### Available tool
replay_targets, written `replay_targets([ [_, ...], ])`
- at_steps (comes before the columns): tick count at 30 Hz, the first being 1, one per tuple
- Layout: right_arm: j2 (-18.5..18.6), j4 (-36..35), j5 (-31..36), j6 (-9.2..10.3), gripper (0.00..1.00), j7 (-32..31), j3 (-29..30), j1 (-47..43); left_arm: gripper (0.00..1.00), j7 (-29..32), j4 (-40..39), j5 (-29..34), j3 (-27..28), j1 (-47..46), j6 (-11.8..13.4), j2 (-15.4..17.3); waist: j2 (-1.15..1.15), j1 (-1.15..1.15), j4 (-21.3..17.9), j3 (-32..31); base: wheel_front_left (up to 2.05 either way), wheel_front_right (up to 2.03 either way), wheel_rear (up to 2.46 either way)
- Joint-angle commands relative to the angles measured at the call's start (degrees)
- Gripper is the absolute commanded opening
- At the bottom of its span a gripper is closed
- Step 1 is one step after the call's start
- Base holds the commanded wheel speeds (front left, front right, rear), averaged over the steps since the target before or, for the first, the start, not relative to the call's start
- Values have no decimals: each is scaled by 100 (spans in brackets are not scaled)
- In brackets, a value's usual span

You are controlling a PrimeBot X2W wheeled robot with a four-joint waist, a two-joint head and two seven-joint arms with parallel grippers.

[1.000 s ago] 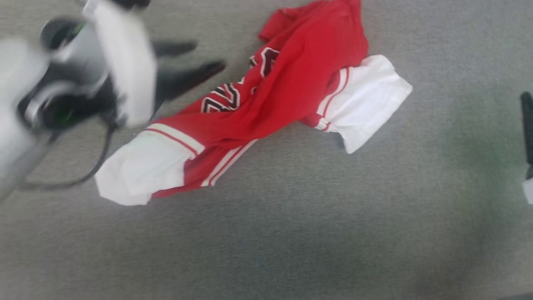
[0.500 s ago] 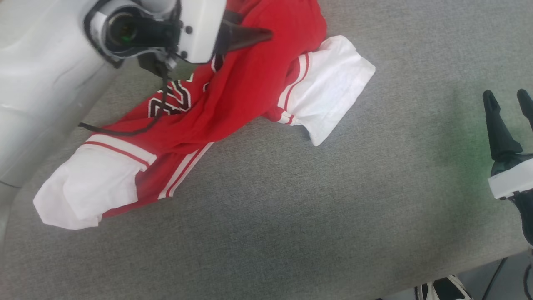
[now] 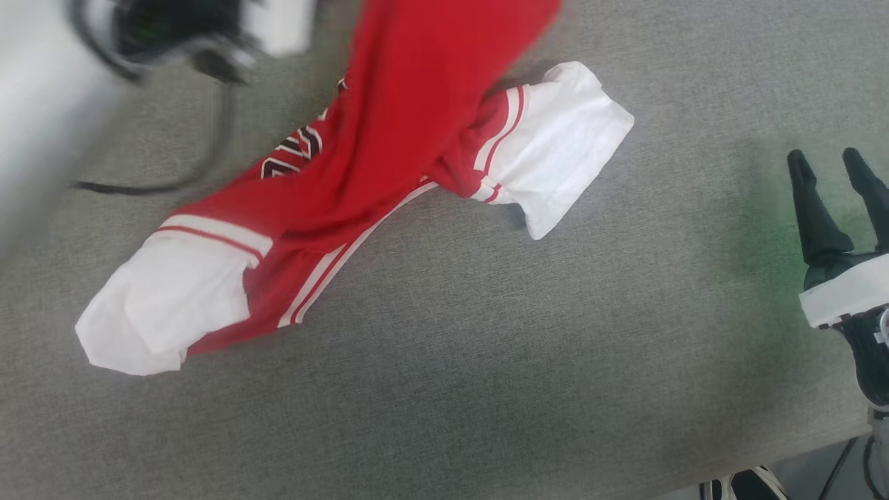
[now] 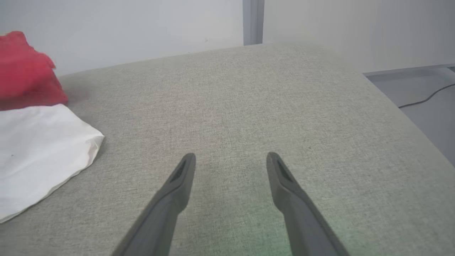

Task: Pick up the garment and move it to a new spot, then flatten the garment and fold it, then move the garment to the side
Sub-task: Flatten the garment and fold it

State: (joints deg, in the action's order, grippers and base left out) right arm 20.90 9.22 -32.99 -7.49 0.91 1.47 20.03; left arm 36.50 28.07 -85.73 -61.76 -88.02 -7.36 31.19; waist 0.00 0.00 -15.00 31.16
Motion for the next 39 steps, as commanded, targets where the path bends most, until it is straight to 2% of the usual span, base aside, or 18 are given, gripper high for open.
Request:
replay_targets([
  [1, 26, 2, -45, -1, 100, 8, -14, 38, 0, -97, 113, 39, 57, -43, -18, 161, 0, 0, 15, 1, 0, 0, 0],
  [5, 36, -40, -60, -1, 100, -13, -48, 36, 0, -425, 506, 597, -99, -142, -15, 768, 0, 0, 4, 45, 0, 0, 0],
  [8, 50, -89, -55, -1, 100, -40, -61, 38, 0, -1048, 988, 1540, -433, -310, -15, 1180, 0, 0, -23, 102, 0, 0, 0],
  [11, 98, -150, -9, -1, 100, -95, -39, 20, 0, -1863, 1615, 2120, -581, -323, -13, 1257, 0, 0, -4, 120, 0, 0, 0],
  [12, 117, -182, 18, -1, 100, -119, -25, 11, 21, -2083, 1827, 2147, -550, -263, -11, 1199, 0, 0, 22, 112, 0, 0, 0],
  [13, 117, -182, 18, -1, 100, -119, -25, 11, 21, -2083, 1827, 2147, -550, -263, -11, 1199, 0, 0, 22, 112, 0, 0, 0],
  [14, 143, -227, 45, -1, 100, -149, -19, 5, 100, -2281, 2003, 2211, -558, -213, -12, 1143, 0, 0, 61, 97, 0, 0, 0],
  [17, 268, -400, 154, -1, 100, -283, 31, 16, 100, -2759, 2404, 2411, -648, -125, -12, 976, 0, 0, 232, 30, 0, 0, 0],
  [20, 468, -652, 249, -1, 100, -484, -65, 50, 100, -3177, 2432, 2218, -592, 50, -13, 778, 0, 0, 449, -94, 0, 0, 0],
  [22, 678, -845, 291, -1, 100, -697, -259, 75, 100, -3533, 2415, 2084, -521, 167, -13, 756, 0, 0, 592, -184, 0, 0, 0],
  [26, 1293, -1311, 236, -1, 100, -1220, -919, 94, 100, -4269, 2101, 1732, -356, 674, -14, 669, 0, 0, 891, -386, 0, 0, 0],
  [32, 2477, -2211, -247, 0, 100, -2100, -2009, 133, 100, -5097, 1405, 1464, -125, 1710, -4, 805, 0, 0, 1314, -637, 0, 0, 0],
  [34, 2797, -2450, -418, 0, 100, -2344, -2259, 176, 100, -5162, 1100, 1454, 76, 2083, 83, 802, 0, 0, 1461, -685, 0, 0, 0],
  [39, 3264, -2660, -709, -1, 100, -2679, -2636, 439, 100, -5171, -114, 1913, 1391, 3238, 463, 785, 0, 0, 1836, -669, 0, 0, 0],
])
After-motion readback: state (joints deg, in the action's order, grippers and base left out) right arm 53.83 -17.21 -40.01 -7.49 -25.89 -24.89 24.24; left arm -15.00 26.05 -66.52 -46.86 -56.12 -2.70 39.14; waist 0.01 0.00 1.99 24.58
